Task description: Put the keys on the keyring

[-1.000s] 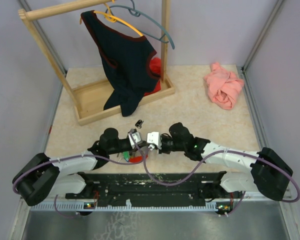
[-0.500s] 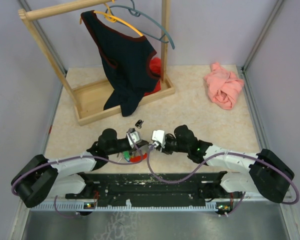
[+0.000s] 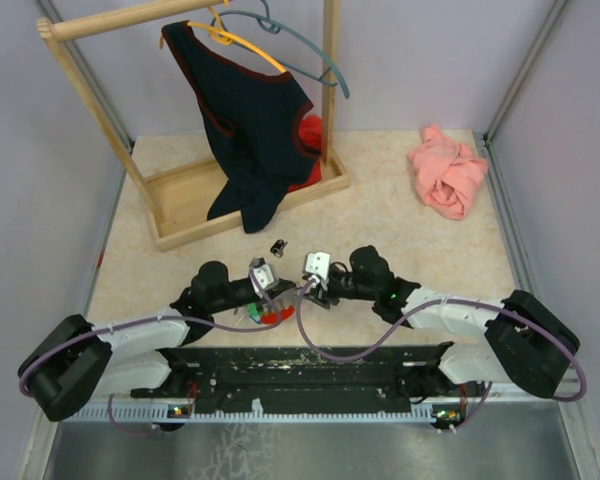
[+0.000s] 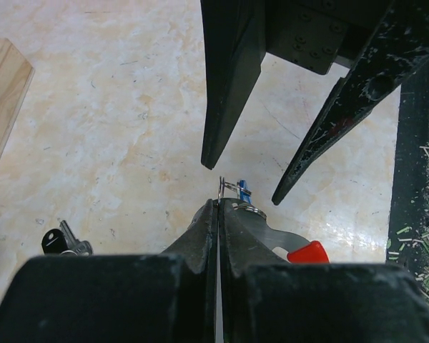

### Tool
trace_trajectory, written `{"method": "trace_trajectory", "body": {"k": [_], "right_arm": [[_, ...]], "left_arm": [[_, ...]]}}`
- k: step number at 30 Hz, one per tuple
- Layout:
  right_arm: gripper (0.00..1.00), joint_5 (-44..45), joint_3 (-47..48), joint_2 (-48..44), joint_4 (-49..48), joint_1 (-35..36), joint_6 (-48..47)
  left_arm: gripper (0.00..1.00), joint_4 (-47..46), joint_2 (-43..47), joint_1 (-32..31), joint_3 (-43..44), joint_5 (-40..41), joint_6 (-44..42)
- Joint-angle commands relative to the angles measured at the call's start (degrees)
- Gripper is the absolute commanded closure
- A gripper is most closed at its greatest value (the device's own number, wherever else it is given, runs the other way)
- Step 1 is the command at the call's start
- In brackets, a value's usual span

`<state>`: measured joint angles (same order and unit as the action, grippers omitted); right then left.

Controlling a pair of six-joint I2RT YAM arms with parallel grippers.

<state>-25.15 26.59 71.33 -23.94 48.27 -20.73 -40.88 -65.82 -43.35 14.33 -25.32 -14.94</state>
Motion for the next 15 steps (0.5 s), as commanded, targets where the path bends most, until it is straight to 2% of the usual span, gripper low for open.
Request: {"method": "trace_trajectory", "body": {"k": [1,9,15], "right_arm": [[0.54,-2.62,0.0,1.13,-4.76,-1.13,1.29],[0.55,-6.35,0.74,3.97,-5.69,-1.34,0.87],[0.6,-7.02,1.01,4.74,-6.57,-1.36,0.8]], "left_arm": [[0.99,-4.06,1.81,0.37,-1.01,-0.87,0.77],[0.99,-5.39,2.41,0.46,-1.63,-1.73,1.02],[0.99,-5.84,2.75,0.55,-1.92,-2.18,1.24]]}}
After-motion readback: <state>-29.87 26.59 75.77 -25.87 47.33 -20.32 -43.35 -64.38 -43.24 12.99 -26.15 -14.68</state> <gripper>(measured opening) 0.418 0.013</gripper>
